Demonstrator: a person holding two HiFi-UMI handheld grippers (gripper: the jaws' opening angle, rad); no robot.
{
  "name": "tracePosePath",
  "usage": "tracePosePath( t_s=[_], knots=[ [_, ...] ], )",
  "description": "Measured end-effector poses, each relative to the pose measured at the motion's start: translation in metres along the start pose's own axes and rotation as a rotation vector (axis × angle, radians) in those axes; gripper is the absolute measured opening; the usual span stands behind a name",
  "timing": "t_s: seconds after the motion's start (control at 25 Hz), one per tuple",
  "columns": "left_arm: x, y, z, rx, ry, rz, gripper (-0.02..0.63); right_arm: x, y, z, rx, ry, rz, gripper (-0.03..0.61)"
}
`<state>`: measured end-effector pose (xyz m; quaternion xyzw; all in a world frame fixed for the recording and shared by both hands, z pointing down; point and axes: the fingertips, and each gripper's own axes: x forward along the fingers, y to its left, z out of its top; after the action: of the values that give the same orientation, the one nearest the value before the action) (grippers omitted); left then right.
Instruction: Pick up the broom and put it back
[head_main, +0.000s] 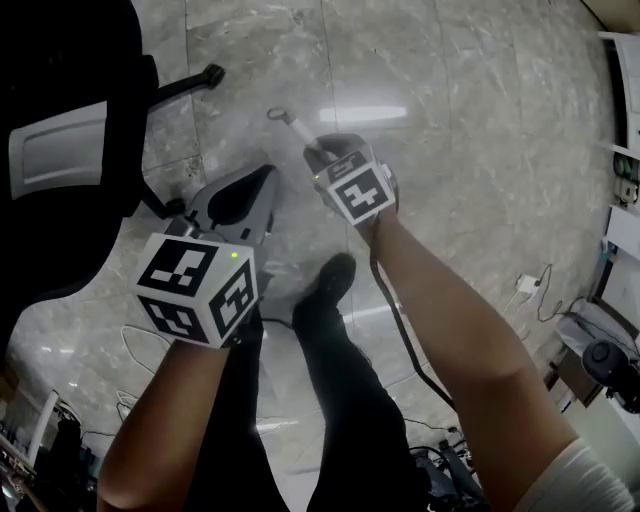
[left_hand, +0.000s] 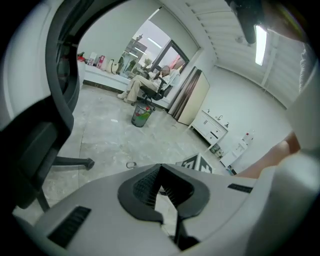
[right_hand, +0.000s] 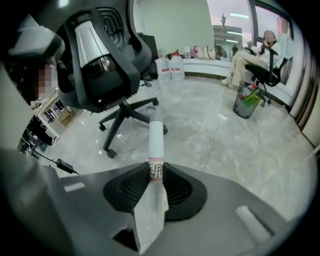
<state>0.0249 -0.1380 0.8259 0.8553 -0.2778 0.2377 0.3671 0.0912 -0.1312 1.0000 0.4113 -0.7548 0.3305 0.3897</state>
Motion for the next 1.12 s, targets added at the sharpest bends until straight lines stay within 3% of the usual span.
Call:
tracePosePath(
  t_s=[0.28, 0.52, 0.84, 1.12],
  knots=[
    [-0.101, -0.076, 0.079, 0.095, -0.009, 0.026, 0.005, -0.191, 0.054, 0.103, -0.108, -0.236, 0.023, 0.086],
    [-0.192, -0.123, 0.128, 0.123, -0.023, 0.050, 0.005, -0.318, 0.110, 0.164, -0.191, -0.328, 0.045, 0.086],
    [-0.321, -0.134, 0.155, 0.115, -0.058, 0.122, 0.005, -0.386, 0.237, 0.253, -0.355, -0.392, 0.138, 0.086],
    [-0.412, -0.137, 0.164, 0.088, -0.096, 0.167, 0.005, -0.391, 0.336, 0.311, -0.483, -0.380, 0.218, 0.087]
  ],
)
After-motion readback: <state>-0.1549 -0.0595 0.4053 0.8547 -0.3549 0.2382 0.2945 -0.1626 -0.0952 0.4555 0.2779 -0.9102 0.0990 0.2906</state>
